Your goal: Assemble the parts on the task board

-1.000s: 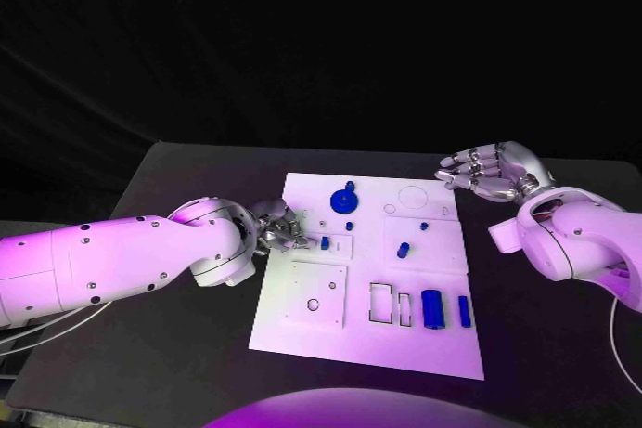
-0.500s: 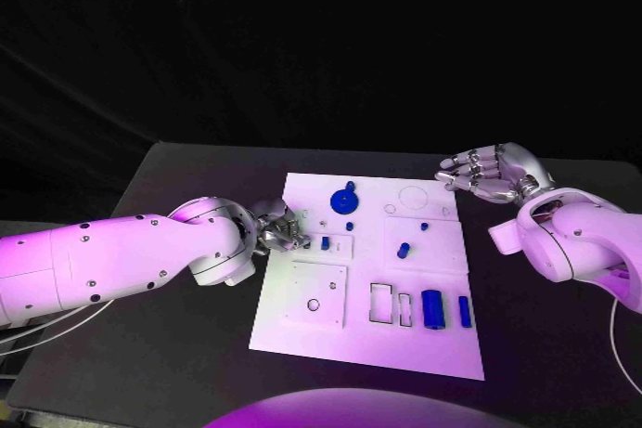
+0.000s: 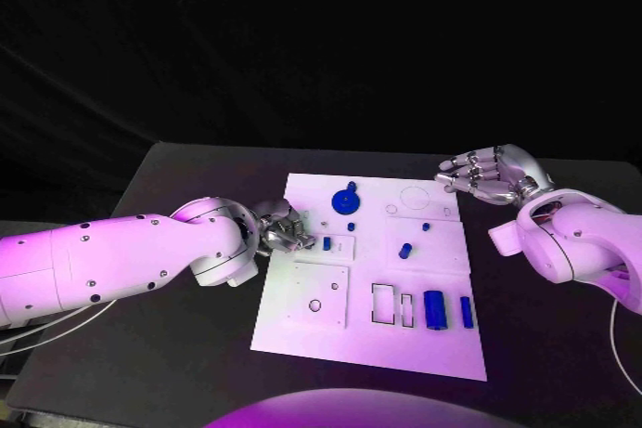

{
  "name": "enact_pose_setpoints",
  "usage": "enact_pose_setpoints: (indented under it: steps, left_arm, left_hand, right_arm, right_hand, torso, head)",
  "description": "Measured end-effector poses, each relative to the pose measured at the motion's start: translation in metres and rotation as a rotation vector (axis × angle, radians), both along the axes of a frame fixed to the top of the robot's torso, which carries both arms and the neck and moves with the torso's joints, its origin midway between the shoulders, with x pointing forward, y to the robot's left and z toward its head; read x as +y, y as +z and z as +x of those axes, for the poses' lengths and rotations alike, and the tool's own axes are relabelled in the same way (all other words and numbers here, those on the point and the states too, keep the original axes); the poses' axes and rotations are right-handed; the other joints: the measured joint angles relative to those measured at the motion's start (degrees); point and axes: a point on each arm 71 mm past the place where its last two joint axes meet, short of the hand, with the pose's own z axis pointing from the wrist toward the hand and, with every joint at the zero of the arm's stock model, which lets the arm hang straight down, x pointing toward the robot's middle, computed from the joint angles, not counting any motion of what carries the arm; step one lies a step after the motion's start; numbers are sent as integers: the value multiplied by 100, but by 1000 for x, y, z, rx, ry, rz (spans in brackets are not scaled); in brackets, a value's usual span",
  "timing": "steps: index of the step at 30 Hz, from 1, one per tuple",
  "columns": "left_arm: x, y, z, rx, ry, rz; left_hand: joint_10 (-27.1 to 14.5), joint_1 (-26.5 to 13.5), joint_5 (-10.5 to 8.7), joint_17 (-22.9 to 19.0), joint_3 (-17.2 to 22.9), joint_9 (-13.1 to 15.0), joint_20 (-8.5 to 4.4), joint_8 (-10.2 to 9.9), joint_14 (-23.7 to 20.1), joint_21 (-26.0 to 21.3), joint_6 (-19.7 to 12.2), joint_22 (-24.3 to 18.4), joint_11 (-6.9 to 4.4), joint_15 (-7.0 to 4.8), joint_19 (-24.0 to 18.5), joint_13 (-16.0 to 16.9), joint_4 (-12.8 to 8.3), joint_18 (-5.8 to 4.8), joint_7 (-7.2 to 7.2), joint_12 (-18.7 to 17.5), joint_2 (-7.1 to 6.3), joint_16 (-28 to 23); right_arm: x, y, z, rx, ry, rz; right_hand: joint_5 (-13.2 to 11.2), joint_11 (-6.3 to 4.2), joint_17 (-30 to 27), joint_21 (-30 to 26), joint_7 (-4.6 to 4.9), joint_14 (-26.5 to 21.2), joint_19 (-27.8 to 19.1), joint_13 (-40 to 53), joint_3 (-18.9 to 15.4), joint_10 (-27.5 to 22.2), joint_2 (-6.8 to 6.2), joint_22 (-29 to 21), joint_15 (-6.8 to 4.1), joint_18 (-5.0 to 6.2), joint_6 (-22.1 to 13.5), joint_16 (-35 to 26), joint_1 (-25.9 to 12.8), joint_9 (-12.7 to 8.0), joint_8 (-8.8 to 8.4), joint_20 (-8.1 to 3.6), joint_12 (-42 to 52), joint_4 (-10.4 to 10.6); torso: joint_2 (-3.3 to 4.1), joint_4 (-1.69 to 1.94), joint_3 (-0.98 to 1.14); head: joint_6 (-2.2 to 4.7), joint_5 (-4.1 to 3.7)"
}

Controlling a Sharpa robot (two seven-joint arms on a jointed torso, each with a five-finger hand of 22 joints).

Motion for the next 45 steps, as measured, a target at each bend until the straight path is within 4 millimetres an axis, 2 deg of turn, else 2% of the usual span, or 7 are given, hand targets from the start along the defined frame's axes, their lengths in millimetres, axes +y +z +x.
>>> enact_pose_setpoints:
  steps: [15, 25, 28, 30, 31, 40, 45]
  left_arm:
    - [6, 19, 6, 17, -4, -86]
    - [12, 42, 33, 132, -60, -74]
    - [10, 43, 40, 190, -87, -52]
    - [9, 43, 43, 217, -97, -40]
    - [9, 42, 45, 230, -101, -33]
    - [-2, 40, 55, 274, -116, 33]
    - [-8, 37, 55, 250, -117, 82]
  left_hand:
    - [-1, -22, -33, 0, 0, 42, 19, 3, 0, -2, 0, -16, 1, 0, -21, -17, 0, 0, 1, -24, -22, 0]
    - [-1, -59, -40, 0, -49, 42, 11, 3, 0, -44, -9, -127, 2, 1, -114, -43, -49, 1, 11, -47, -15, 0]
    - [0, -114, -40, 0, -49, 42, 11, 2, 0, -44, 15, -129, 4, 1, -114, -30, -49, 1, 34, -47, -34, 0]
    - [20, -178, -48, 0, 223, 41, 11, -2, 0, -44, 25, -121, 24, 1, -114, -14, -321, 1, 44, -47, -56, 0]
    - [28, -217, -60, 0, 291, 40, 11, -3, 0, -44, 25, -110, 33, 1, -114, -14, -389, 1, 45, -47, -89, 0]
    - [246, -489, 112, 0, 291, 87, 2, 11, 0, 82, 137, 95, -21, 1, -59, 242, -389, 1, 11, 106, -112, 0]
    - [248, -489, 144, 0, 291, 94, 2, 35, 0, 107, 146, 129, -23, 1, -59, 272, -389, 0, 2, 110, -112, 0]
  right_arm:
    - [0, -1, 0, 7, 3, 0]
    - [0, -2, 1, 9, 3, 0]
    - [1, -2, 1, 9, 4, 0]
    - [1, -2, 1, 10, 5, 0]
    - [1, -2, 1, 10, 5, 0]
    - [2, -3, 1, 9, 6, 2]
    - [2, -2, 1, 8, 6, 3]
  right_hand:
    - [0, 0, -17, 0, 0, 0, 0, -17, 0, 0, 0, -20, 0, 0, 0, -23, 0, -6, -23, 0, 0, 0]
    - [0, 0, -19, 0, 0, 0, -1, -19, 0, 0, 0, -22, 0, 0, 0, -23, 0, -5, -23, 1, 1, 0]
    - [0, 0, -23, 0, 0, 0, -20, -23, 0, 0, 0, -27, 0, 0, 0, -23, 0, -5, -23, 20, 1, 0]
    - [0, 0, -23, 0, 0, 0, -20, -23, 0, 0, 0, -27, 0, 0, 0, -23, 0, -5, -23, 20, -22, 0]
    - [0, 0, -23, 0, 0, 0, -20, -23, 0, 0, 0, -27, 0, 0, 0, -23, 0, -5, -23, 20, -22, 0]
    - [0, 0, -39, 0, 0, -21, -20, -36, 0, 0, 0, -45, 21, 0, 0, -57, 0, -11, -23, 20, -22, 0]
    - [0, 0, -45, 0, 0, -21, -20, -38, 0, 0, 0, -52, 21, 0, 0, -57, 0, -11, -23, 20, -22, 0]
  torso:
    - [-3, 0, -1]
    - [-5, -2, 1]
    - [-6, -2, 1]
    - [-5, -2, 1]
    - [-5, -2, 1]
    - [-3, -1, 1]
    - [-3, 2, 1]
  head:
    - [15, -10]
    - [15, 19]
    - [5, 27]
    - [2, 30]
    - [1, 31]
    - [-29, 48]
    - [-36, 53]
